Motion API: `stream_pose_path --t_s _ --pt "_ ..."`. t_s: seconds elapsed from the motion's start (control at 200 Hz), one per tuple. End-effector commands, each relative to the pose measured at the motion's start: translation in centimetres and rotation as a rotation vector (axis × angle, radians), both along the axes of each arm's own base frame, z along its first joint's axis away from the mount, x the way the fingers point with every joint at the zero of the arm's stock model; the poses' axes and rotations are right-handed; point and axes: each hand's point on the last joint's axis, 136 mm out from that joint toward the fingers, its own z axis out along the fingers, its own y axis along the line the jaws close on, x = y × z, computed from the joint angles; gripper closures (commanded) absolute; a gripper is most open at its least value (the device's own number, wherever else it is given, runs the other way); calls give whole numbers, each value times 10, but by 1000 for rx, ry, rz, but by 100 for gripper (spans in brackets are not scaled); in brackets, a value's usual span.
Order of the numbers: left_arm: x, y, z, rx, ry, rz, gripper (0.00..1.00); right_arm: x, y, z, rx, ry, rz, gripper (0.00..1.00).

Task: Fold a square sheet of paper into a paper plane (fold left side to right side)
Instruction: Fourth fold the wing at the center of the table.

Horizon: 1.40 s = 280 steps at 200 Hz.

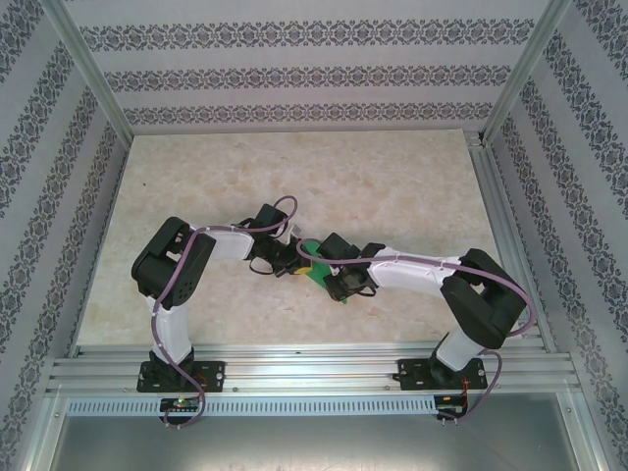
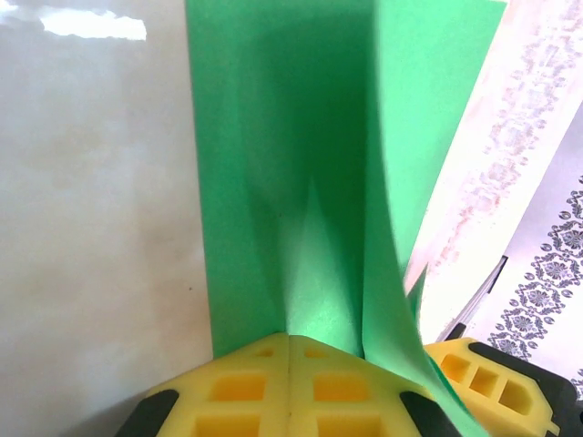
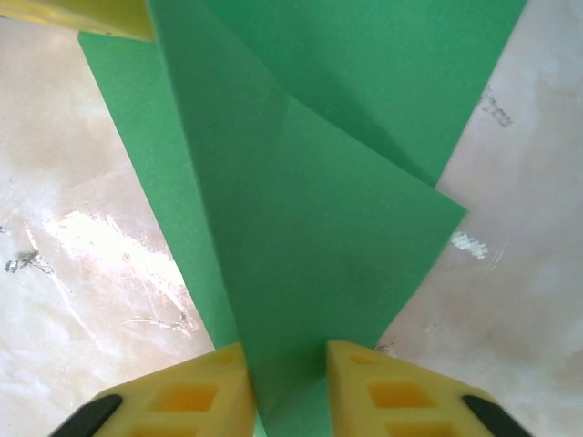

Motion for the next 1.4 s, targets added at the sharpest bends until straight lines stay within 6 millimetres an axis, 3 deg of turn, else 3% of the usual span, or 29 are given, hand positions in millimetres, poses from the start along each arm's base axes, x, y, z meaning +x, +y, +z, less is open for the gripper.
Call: stream_pose_path --t_s 0.0,0.21,0.48,0.575,0.659,0.729,0.969,1.209,1.394 --pt "-9 29 -52 191 51 50 98 5 -1 0 12 -6 -18 80" --pt "-8 29 -51 191 50 50 98 4 2 2 52 5 -16 93" --pt "-8 30 -51 192 48 50 98 0 5 -1 131 51 -27 100" --pt "-8 30 -51 193 49 51 98 1 2 -2 146 60 -40 98" --pt "-9 30 -51 192 49 51 98 3 -1 -2 140 54 -49 86" --pt "-8 29 -51 191 47 50 98 4 -3 1 136 42 -51 82" --pt "-8 29 -52 189 47 51 98 6 -9 4 99 21 -48 80" --pt "-9 30 -52 189 48 52 98 6 1 2 144 48 -34 100" --pt "-10 30 -52 190 48 51 98 6 5 2 187 65 -35 100"
